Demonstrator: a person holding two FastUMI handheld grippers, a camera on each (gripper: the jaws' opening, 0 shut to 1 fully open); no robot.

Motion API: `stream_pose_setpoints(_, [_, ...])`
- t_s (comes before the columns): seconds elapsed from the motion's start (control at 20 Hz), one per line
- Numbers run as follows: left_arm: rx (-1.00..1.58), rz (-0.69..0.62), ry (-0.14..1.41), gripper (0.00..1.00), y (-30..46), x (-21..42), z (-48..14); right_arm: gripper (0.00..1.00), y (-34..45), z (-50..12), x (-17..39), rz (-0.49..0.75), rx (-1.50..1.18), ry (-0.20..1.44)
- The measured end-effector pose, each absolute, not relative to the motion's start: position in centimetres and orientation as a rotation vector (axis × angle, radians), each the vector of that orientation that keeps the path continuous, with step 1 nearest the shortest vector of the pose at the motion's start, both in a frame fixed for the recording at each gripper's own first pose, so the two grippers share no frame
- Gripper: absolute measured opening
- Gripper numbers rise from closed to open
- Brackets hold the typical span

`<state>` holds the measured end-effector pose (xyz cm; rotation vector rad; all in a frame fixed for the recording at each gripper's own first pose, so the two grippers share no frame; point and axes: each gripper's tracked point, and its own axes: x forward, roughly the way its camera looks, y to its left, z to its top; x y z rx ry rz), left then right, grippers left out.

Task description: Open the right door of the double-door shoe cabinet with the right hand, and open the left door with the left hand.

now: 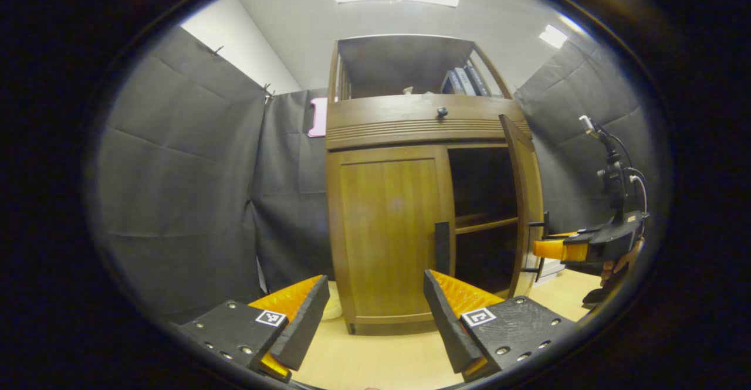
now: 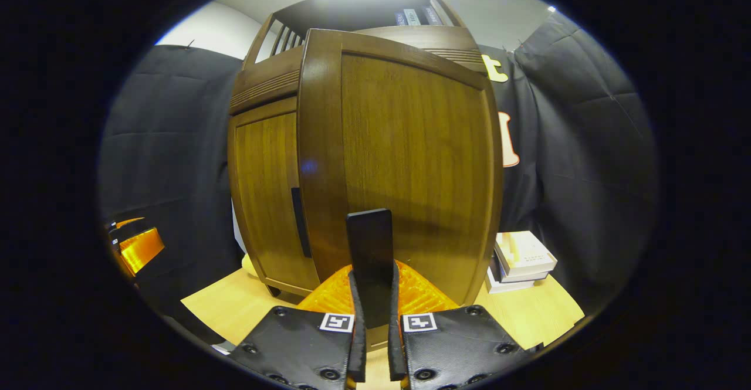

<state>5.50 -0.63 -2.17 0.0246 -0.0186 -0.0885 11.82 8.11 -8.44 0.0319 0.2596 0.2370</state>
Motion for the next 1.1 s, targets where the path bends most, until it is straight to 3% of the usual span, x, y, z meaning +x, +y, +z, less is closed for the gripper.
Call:
stream_pose_setpoints(0.25, [0.013, -0.146, -0.016, 0.91, -4.2, 5.8, -1.8, 0.16, 4.8, -8.3, 9.7, 0.208, 0.025, 0.264])
stream_pose_setpoints(0.3, [0.010, -0.155, -0.013, 0.91, -4.7, 5.6, -1.8, 0.12, 4.1, -8.2, 9.3, 0.205, 0.024, 0.267])
stream_pose_setpoints(0.4, [0.005, -0.169, -0.011, 0.91, -5.8, 4.6, -2.0, 0.16, 2.8, -8.1, 8.6, 0.198, 0.024, 0.274])
stream_pose_setpoints(0.9, [0.004, -0.202, -0.015, 0.91, -9.0, 3.5, -1.8, 0.16, -3.8, -7.5, 6.8, 0.136, 0.016, 0.275])
stream_pose_setpoints(1.1, [0.012, -0.211, -0.018, 0.91, -10.1, 3.3, -1.7, 0.11, -7.1, -7.3, 6.8, 0.084, 0.028, 0.270])
